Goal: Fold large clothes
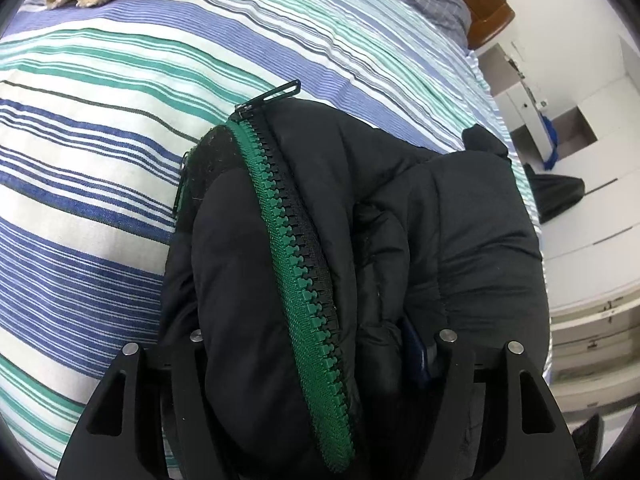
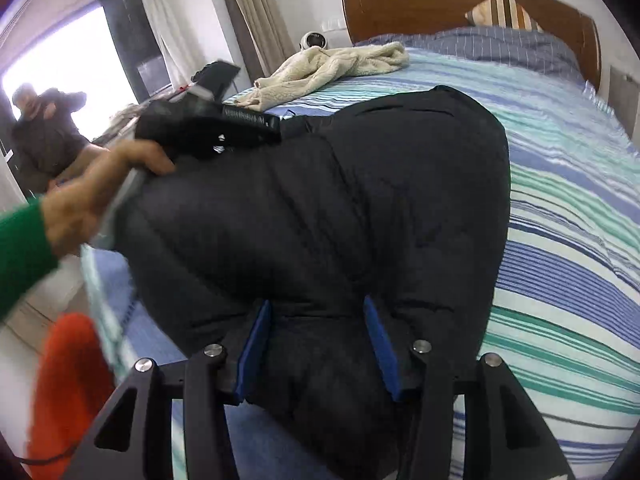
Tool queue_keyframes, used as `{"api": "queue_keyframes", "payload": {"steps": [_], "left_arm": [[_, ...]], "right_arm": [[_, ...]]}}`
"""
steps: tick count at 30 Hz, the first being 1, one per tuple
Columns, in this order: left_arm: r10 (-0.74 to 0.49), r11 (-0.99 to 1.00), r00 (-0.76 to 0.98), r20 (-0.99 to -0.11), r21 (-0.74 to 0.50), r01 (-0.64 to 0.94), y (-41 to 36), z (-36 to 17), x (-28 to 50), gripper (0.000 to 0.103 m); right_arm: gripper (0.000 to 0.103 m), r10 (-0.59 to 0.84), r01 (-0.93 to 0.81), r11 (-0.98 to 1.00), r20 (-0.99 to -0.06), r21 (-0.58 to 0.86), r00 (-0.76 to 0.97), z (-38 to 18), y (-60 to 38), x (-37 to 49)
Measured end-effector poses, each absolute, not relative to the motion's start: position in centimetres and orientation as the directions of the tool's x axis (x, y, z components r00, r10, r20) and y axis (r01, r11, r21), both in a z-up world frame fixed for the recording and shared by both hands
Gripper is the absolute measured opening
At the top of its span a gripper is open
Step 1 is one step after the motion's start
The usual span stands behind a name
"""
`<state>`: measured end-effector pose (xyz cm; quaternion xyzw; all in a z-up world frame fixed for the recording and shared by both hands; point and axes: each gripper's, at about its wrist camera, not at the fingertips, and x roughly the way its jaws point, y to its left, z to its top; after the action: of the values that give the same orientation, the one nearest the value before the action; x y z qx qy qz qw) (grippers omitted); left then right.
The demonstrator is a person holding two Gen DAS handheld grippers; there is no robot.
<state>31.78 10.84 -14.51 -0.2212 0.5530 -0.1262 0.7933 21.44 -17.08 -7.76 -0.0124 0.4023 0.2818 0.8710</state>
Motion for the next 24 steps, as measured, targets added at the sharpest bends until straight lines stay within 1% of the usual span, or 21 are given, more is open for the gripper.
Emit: {"api": "queue_keyframes", "payload": {"steps": [1, 3, 6, 8, 10, 12, 13, 14, 15, 16, 18, 22, 24], "left_arm": [[-0.443, 0.871, 0.356, -0.823, -0.489, -0.046, 10.8, -14.4, 31.8, 0.067], [-0.439, 0.873, 0.351, -0.827, -0.485, -0.052, 10.8, -14.2, 31.7, 0.067], [-0.431, 0.878, 0.342, -0.835, -0.476, -0.054, 10.8, -13.5, 31.5, 0.068], [-0.453, 0.865, 0.338, -0.825, -0.498, -0.057, 11.2, -13.1, 31.4, 0.068], [-0.467, 0.854, 0.336, -0.818, -0.516, -0.067, 11.5, -12.7, 31.3, 0.070], [-0.471, 0.850, 0.340, -0.814, -0.523, -0.072, 11.7, -12.2, 31.1, 0.071], [-0.472, 0.849, 0.345, -0.811, -0.523, -0.070, 11.8, -11.8, 30.9, 0.071], [-0.477, 0.847, 0.349, -0.807, -0.528, -0.064, 11.9, -11.4, 30.7, 0.071], [-0.480, 0.844, 0.354, -0.803, -0.533, -0.063, 12.0, -11.1, 30.6, 0.071], [-0.482, 0.840, 0.364, -0.797, -0.538, -0.065, 12.4, -10.6, 30.3, 0.071], [-0.490, 0.833, 0.377, -0.786, -0.549, -0.061, 13.1, -9.9, 29.8, 0.071], [-0.496, 0.833, 0.405, -0.768, -0.553, -0.030, 14.7, -8.6, 28.0, 0.071], [-0.507, 0.821, 0.431, -0.746, -0.570, -0.022, 15.7, -8.1, 26.6, 0.076]], "right_arm": [[0.049, 0.472, -0.511, 0.841, -0.706, 0.180, 0.528, -7.7, -16.8, 21.3], [0.049, 0.474, -0.517, 0.837, -0.707, 0.177, 0.524, -7.2, -17.0, 21.3], [0.049, 0.461, -0.505, 0.841, -0.743, 0.192, 0.486, -3.9, -17.1, 21.1], [0.049, 0.514, -0.525, 0.824, -0.671, 0.212, 0.535, -0.3, -17.2, 20.8], [0.049, 0.538, -0.540, 0.814, -0.628, 0.214, 0.562, 2.1, -16.4, 21.1], [0.049, 0.591, -0.576, 0.778, -0.605, 0.251, 0.534, 3.2, -14.5, 22.3], [0.049, 0.610, -0.587, 0.760, -0.616, 0.277, 0.499, 2.5, -13.4, 23.1], [0.049, 0.621, -0.592, 0.744, -0.647, 0.309, 0.443, 1.1, -12.2, 23.9], [0.050, 0.615, -0.575, 0.734, -0.713, 0.362, 0.336, -2.2, -10.4, 25.4], [0.050, 0.604, -0.560, 0.741, -0.731, 0.369, 0.317, -4.2, -9.7, 25.9], [0.048, 0.574, -0.586, 0.754, -0.730, 0.296, 0.371, -6.0, -8.9, 25.7], [0.048, 0.548, -0.570, 0.774, -0.741, 0.275, 0.387, -5.7, -8.4, 25.6], [0.049, 0.548, -0.584, 0.767, -0.744, 0.264, 0.383, -4.2, -9.0, 25.1]]}}
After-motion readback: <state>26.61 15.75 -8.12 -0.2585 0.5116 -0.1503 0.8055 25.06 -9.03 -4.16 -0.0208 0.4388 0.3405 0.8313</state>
